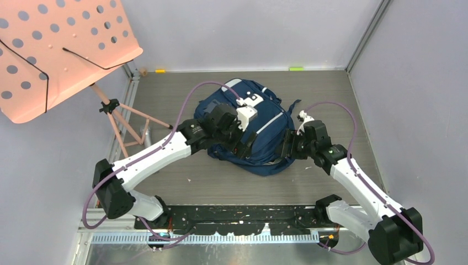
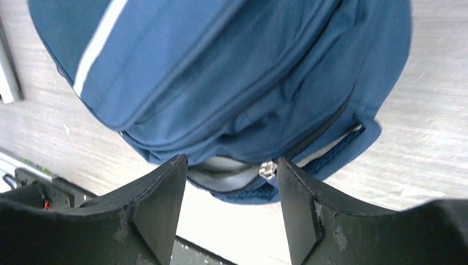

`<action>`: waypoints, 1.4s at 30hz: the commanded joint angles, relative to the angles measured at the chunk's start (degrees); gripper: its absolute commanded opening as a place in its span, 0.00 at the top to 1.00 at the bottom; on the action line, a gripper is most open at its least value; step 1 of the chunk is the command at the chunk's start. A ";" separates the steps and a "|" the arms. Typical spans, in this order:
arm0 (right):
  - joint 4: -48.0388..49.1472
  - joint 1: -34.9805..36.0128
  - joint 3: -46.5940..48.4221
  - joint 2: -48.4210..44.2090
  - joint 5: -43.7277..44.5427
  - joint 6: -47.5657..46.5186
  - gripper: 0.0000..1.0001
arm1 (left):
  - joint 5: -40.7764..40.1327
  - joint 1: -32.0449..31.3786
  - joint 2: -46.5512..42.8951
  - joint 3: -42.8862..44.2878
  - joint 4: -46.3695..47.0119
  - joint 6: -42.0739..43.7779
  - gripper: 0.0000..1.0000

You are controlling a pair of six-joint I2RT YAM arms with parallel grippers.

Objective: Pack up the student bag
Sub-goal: Adjust the student bag at the center of the board, then zip the student bag at the center of the board.

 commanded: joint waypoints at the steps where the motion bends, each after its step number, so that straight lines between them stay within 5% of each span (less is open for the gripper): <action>1: -4.35 0.20 -2.88 -1.54 -6.99 1.90 0.34 | -3.08 0.07 1.84 1.65 -8.34 11.95 0.09; 13: -3.45 0.29 -5.70 -6.20 -1.26 5.55 0.32 | -0.44 -0.82 5.86 -1.70 9.75 22.68 0.05; 18: -0.48 0.25 -6.76 -3.60 -0.80 6.73 0.39 | -0.03 -2.40 9.65 -1.93 14.62 25.04 0.00; 22: 2.21 0.29 -8.26 -3.11 -1.28 7.53 0.45 | -4.00 -5.15 12.00 -2.54 17.97 28.46 0.00; 33: 4.90 0.29 -8.68 -2.40 3.58 4.59 0.43 | -14.01 -5.64 18.65 -0.66 18.15 30.22 0.01; 36: 5.69 0.29 -8.68 -1.49 3.29 3.93 0.53 | -16.39 -5.64 19.65 0.07 17.85 29.84 0.16; 42: 4.21 0.29 -7.54 -1.33 2.54 3.40 0.76 | -17.66 -5.64 19.00 0.23 17.89 29.16 0.74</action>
